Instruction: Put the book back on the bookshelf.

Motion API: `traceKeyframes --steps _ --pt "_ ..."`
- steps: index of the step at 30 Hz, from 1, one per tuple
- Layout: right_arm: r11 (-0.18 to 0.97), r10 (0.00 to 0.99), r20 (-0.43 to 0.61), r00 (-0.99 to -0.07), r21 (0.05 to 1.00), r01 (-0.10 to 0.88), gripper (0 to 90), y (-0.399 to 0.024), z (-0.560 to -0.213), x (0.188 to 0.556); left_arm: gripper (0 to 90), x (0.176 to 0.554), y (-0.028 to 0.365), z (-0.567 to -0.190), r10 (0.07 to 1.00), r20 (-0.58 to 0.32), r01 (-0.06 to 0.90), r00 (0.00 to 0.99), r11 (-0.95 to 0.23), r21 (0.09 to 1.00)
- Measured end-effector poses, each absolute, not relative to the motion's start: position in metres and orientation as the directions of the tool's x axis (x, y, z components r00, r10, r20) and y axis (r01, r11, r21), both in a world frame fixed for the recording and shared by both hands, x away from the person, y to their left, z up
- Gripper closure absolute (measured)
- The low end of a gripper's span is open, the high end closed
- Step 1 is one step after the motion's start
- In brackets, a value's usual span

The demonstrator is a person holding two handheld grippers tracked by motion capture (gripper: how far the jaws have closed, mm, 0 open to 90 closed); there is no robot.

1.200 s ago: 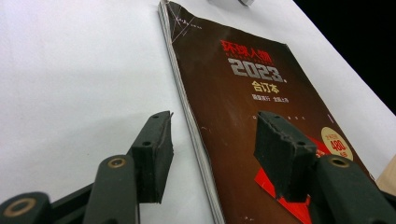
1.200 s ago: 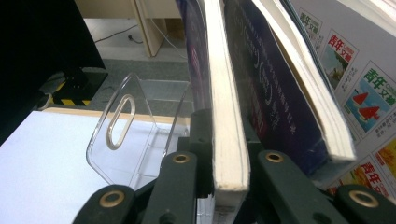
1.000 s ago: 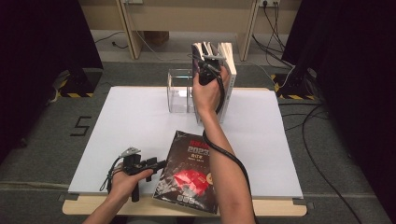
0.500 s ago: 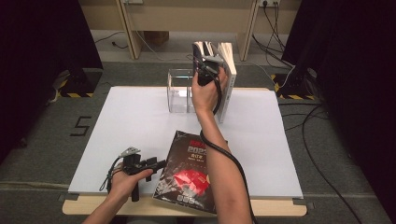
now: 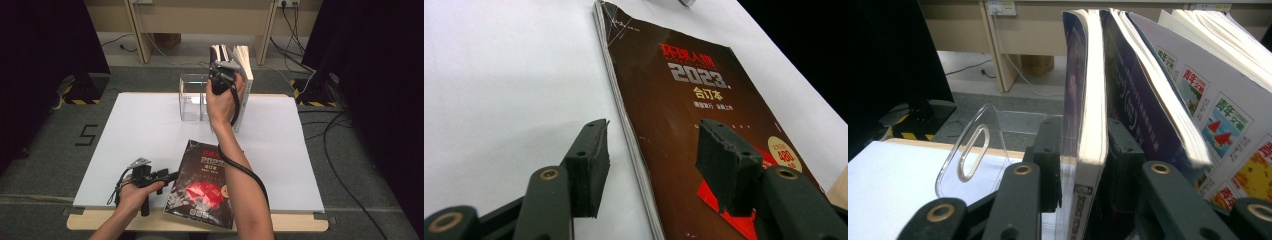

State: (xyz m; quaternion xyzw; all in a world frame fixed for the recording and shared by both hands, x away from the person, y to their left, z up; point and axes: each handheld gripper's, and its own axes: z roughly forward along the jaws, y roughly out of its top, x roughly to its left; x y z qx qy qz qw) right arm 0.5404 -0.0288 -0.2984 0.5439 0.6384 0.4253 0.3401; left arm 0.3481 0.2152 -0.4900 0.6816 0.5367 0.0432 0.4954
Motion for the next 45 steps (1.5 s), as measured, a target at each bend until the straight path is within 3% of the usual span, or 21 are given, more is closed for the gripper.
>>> traceKeyframes --steps 12,31,45 --pt "0.072 0.981 0.007 -0.191 0.913 0.402 67.8 -0.040 -0.299 0.521 46.1 0.348 0.214 -0.491 0.774 -0.470 0.688 0.424 0.062 0.723" --pt "0.036 0.980 0.056 -0.192 0.895 0.444 65.7 -0.058 -0.310 0.502 46.2 0.347 0.212 -0.489 0.775 -0.468 0.688 0.425 0.060 0.723" --pt "-0.063 0.967 0.170 -0.189 0.880 0.471 61.7 -0.077 -0.319 0.495 46.2 0.347 0.213 -0.488 0.774 -0.467 0.683 0.427 0.063 0.728"
